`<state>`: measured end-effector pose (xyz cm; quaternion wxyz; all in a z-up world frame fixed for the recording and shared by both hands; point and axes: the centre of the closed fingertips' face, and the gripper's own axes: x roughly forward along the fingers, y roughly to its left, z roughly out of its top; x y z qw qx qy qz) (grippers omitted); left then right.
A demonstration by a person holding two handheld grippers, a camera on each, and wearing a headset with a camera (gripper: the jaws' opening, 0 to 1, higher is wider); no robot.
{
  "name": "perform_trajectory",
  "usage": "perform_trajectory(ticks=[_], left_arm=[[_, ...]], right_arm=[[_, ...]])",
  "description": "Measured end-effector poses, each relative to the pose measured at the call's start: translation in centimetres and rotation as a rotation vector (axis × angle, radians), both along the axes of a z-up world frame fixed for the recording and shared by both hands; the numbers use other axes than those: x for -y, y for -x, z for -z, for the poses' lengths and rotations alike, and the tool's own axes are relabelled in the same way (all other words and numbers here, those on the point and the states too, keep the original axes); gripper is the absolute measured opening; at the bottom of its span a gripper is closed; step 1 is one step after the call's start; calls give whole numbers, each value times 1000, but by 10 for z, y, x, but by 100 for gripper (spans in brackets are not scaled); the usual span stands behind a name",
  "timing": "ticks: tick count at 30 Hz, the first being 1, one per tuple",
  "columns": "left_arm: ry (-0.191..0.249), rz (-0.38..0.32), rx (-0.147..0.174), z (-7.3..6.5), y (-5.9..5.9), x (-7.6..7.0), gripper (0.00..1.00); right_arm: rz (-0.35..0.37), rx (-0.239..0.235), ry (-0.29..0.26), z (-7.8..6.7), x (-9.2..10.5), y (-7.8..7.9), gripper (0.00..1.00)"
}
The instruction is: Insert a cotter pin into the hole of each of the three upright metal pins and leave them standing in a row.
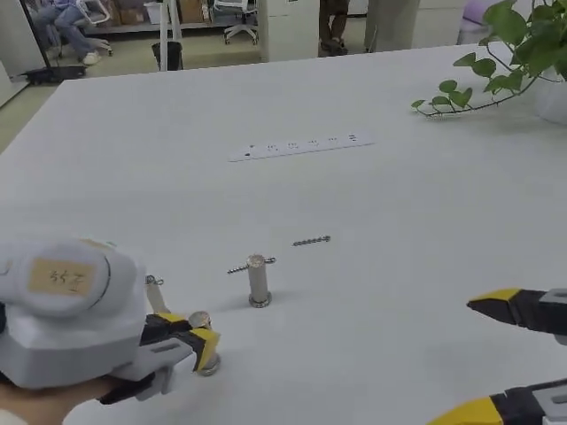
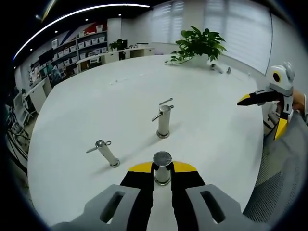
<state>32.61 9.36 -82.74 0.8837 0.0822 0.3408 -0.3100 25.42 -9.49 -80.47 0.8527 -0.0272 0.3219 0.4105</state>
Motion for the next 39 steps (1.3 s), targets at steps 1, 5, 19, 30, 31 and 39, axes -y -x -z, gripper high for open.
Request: perform_trajectory(ticks=[1, 5, 19, 30, 31, 39], left_arm=[[0, -2, 2, 0, 0, 0, 11], [23, -29, 11, 1, 2, -2, 11], [-90, 38, 60, 4, 6, -2, 12], [-77, 46, 35, 5, 14, -12, 28], [-59, 49, 28, 4, 15, -12, 31], [-23, 121, 96, -9, 17, -13, 72]], right_arm=[[-1, 2, -1, 0, -1, 0, 100], [-2, 1, -3, 0, -2, 0, 100], [-9, 1, -4, 0, -5, -1, 100], [-8, -9, -9, 1, -5, 1, 100], [-8, -12, -8, 2, -5, 1, 100], [-15, -14, -1, 2, -7, -1, 100]])
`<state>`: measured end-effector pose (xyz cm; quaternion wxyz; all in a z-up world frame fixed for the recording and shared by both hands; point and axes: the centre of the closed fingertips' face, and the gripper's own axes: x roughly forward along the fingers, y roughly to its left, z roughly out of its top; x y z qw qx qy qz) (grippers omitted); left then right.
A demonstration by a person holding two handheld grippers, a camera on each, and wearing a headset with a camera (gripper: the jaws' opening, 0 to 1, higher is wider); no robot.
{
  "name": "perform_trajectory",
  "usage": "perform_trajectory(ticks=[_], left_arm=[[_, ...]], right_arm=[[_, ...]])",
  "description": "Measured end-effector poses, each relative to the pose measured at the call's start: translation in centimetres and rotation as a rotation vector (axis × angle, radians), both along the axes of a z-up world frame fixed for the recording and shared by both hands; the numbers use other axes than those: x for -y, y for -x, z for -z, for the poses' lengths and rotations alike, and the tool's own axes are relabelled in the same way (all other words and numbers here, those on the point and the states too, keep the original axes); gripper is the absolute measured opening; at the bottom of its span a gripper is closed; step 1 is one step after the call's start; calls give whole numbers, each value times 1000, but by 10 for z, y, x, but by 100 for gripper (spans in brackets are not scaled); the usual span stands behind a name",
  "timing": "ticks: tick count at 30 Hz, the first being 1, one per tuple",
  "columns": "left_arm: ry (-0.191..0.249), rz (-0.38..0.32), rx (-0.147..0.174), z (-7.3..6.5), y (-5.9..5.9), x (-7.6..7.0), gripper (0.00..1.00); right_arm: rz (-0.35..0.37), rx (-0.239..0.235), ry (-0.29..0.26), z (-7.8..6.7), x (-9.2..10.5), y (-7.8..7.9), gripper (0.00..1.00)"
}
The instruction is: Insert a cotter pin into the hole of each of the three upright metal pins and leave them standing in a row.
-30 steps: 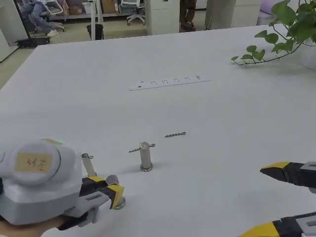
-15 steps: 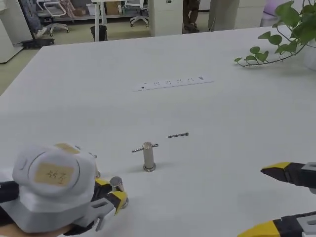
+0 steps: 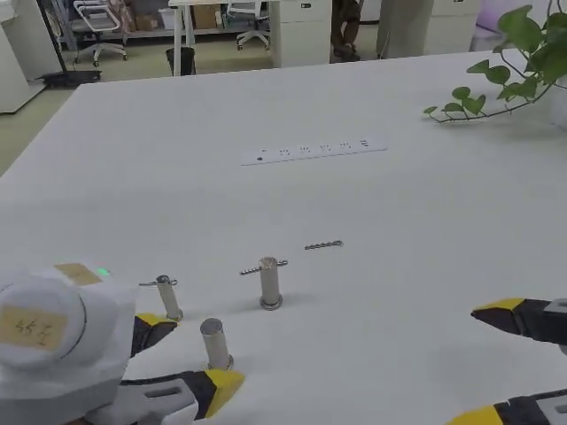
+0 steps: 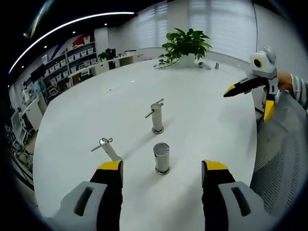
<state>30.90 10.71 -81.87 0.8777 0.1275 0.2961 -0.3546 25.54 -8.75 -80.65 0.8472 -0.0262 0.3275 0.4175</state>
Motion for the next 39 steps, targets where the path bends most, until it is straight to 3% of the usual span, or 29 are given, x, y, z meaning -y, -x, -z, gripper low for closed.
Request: perform_trajectory(ticks=[3, 10, 14, 19, 21, 24, 32, 39], left_arm=[[26, -2, -37, -1, 4, -3, 77], [43, -2, -48, -1, 11, -9, 84], [95, 8, -76, -2, 18, -7, 89], [123, 11, -90, -1, 22, -10, 100], [142, 1, -88, -2, 22, -11, 99], [117, -9, -71, 0, 21, -16, 99], [136, -41, -106, 9, 29, -25, 99], [155, -61, -126, 13, 36, -31, 99]], right_arm=[[-7, -3, 4, 0, -1, -1, 100], [-20, -13, 17, 2, -1, -2, 100], [-24, -15, 26, 1, 0, -3, 100], [-30, -19, 40, 1, 1, -6, 100], [-36, -18, 49, 2, 1, -6, 100], [-48, -23, 68, 3, 2, -6, 100], [-66, -31, 84, 1, 3, -11, 100], [-88, 5, 135, -4, 4, -28, 96]])
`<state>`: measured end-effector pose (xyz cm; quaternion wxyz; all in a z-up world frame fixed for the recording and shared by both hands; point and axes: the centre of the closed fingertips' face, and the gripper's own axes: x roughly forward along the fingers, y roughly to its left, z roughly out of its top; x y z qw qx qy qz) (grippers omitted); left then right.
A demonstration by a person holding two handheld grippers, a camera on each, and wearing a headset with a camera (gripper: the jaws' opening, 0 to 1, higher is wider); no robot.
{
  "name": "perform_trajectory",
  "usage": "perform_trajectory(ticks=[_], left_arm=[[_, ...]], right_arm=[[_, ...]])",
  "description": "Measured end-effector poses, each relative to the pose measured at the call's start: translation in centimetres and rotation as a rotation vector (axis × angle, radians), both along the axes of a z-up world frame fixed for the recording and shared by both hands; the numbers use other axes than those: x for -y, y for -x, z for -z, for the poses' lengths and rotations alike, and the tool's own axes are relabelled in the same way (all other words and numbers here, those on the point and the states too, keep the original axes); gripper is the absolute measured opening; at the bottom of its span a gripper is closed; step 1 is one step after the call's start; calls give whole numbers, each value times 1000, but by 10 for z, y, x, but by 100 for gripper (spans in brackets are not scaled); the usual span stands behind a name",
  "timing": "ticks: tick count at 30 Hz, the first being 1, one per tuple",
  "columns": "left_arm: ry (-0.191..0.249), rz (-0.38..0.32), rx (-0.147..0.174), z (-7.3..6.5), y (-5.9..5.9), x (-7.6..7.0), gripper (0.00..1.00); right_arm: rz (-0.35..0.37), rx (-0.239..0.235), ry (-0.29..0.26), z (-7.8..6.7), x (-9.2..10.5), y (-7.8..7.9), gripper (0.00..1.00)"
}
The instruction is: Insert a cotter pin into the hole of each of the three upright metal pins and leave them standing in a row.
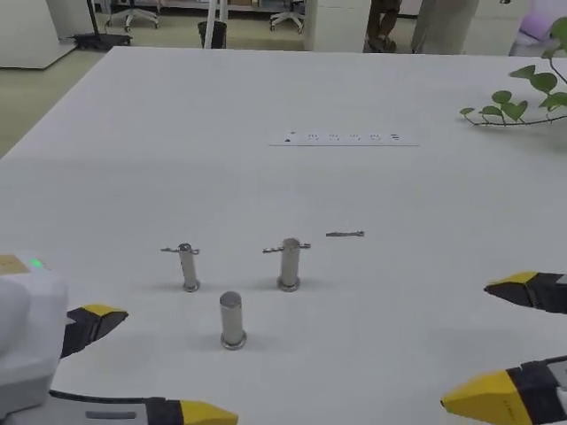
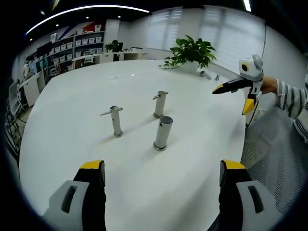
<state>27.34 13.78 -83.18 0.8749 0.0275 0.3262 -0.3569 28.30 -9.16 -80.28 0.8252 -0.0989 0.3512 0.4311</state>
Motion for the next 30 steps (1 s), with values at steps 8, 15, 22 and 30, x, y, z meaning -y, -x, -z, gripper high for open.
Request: perform_trajectory(ticks=[8, 15, 22, 30], left_arm=[[14, -15, -37, 6, 7, -4, 99], [31, -37, -50, 10, 10, -10, 99], [53, -58, -50, 8, 9, -12, 99], [73, -74, -55, 8, 7, -11, 99]], right_arm=[[-56, 38, 83, -1, -6, -22, 87], [-105, 52, 166, -3, -8, -46, 87], [-58, 45, 204, -9, -2, -80, 80], [-46, 27, 198, -8, -1, -113, 77]])
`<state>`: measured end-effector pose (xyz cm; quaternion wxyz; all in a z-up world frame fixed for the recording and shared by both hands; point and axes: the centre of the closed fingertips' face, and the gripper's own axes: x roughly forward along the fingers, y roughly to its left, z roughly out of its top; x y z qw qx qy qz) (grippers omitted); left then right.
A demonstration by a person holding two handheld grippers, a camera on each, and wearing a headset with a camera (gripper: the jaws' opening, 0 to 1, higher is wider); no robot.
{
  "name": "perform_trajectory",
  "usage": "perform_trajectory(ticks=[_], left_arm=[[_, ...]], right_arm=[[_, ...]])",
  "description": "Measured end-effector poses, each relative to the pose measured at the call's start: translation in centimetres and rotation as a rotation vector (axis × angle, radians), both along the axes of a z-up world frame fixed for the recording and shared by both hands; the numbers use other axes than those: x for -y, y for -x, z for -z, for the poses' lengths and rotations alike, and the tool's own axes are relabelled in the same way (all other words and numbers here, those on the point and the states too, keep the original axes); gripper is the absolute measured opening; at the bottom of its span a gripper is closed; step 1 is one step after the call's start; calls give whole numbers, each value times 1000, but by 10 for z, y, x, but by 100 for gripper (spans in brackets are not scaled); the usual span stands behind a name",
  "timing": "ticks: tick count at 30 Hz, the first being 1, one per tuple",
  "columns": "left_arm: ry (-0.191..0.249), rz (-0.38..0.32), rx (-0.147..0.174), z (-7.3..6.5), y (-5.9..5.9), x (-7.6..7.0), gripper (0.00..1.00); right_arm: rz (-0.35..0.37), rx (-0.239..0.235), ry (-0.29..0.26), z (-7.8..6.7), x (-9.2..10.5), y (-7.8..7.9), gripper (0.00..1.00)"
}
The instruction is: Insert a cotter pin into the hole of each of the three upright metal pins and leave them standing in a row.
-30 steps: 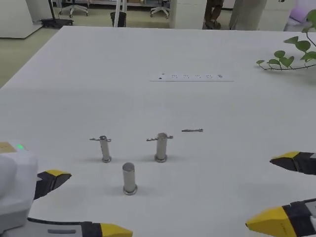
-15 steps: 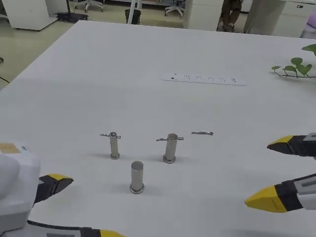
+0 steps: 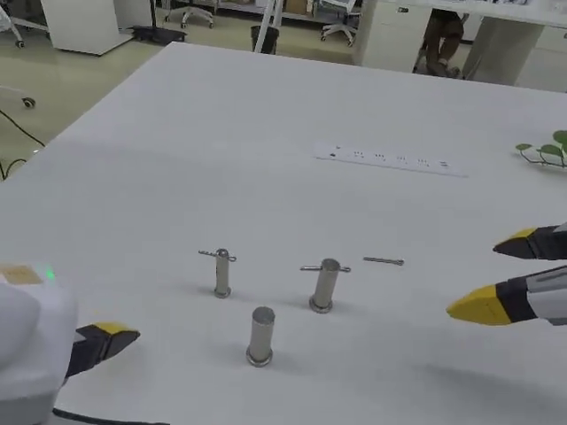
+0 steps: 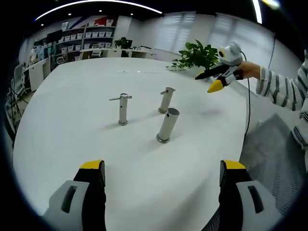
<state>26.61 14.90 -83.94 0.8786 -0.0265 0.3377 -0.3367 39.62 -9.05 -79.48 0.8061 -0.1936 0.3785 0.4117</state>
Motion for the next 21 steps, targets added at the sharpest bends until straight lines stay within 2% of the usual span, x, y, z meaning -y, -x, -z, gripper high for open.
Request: perform_trajectory(ticks=[5, 10, 13, 15, 19, 21], left_arm=[[10, -10, 2, -2, -1, 2, 99], [24, -13, 1, -3, -1, 5, 99], [31, -13, 0, -4, 0, 6, 97], [40, -16, -8, -4, 0, 8, 96], [42, -13, -10, -3, 0, 11, 96], [39, -12, -7, -3, 0, 11, 95]], right_arm=[[-42, -20, 58, 11, 0, -14, 72], [-85, -21, 74, 16, -13, -28, 72], [-143, 6, 104, 23, -20, -37, 70], [-167, 8, 118, 29, -24, -42, 69], [-185, -11, 124, 38, -30, -48, 61], [-194, -18, 127, 42, -33, -52, 61]])
